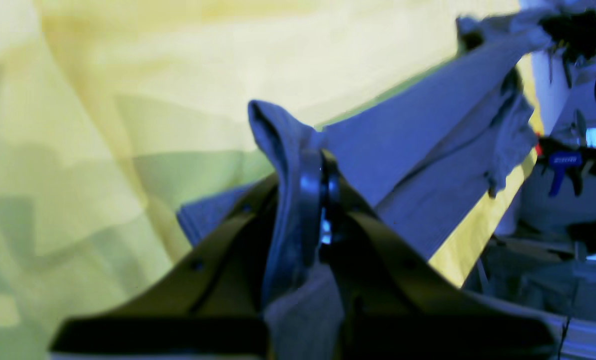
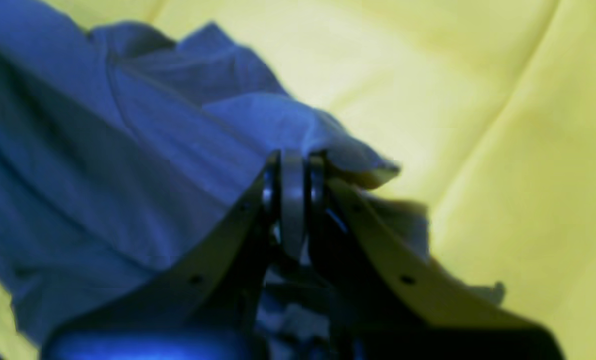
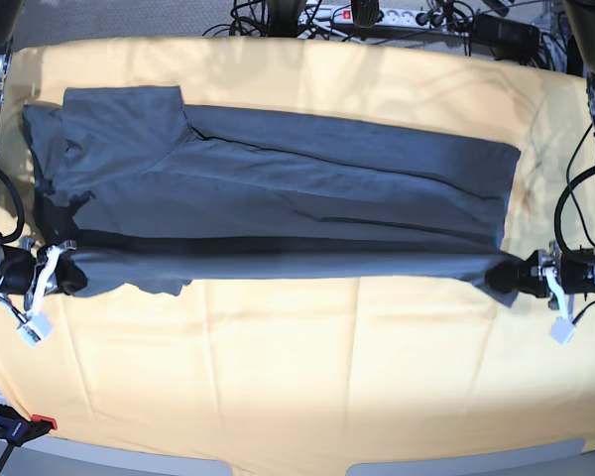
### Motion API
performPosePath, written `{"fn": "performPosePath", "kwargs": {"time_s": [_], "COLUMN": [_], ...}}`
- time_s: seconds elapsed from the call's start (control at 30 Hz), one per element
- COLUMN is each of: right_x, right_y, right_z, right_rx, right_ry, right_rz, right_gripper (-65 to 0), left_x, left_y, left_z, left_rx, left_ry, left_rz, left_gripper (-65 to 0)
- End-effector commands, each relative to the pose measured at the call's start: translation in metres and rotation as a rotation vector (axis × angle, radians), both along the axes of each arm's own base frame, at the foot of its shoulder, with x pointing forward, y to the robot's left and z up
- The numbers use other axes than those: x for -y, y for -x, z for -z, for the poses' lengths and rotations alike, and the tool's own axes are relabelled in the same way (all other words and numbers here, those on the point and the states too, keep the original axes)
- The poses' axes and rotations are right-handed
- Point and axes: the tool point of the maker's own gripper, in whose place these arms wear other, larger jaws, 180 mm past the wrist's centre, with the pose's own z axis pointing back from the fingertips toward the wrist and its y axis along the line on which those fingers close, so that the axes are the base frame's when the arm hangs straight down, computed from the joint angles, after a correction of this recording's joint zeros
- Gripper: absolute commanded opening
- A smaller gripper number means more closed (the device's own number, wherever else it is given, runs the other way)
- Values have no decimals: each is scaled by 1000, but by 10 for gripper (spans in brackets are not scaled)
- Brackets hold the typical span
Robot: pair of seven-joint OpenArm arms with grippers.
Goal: Fold the T-shirt properly
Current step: 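Fold the lifted edge over toward the first fold and lay it down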
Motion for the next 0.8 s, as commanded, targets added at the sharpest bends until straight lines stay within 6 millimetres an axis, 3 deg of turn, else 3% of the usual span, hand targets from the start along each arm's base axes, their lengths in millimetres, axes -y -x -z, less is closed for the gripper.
{"fn": "performPosePath", "kwargs": {"time_s": [0.0,0.17,0.37,0.53,0.63,0.77], "right_x": [8,17,29,27,28,29], "right_y": [-8,-4,5,14,20,29], "right_z": [-24,-30,-34,-27,-21,-10], "right_rx": [54,43,6,-43,-66,-98], "right_ry": [-4,-4,14,9,13,15], "right_rz": [3,6,6,-7,-8,-7], "right_gripper": [-650,-650,-650,-650,-650,-650], "left_x": [-7,1,30,45,46,46], "left_y": [-7,-5,-5,18,30,35], "left_z": [-21,-26,-45,-26,-11,-6], "left_rx": [54,68,138,102,63,61], "left_ry": [-3,-26,-51,-61,-58,-62], "left_rz": [2,51,152,206,214,226], "left_gripper": [-650,-650,-650,-650,-650,-650]}}
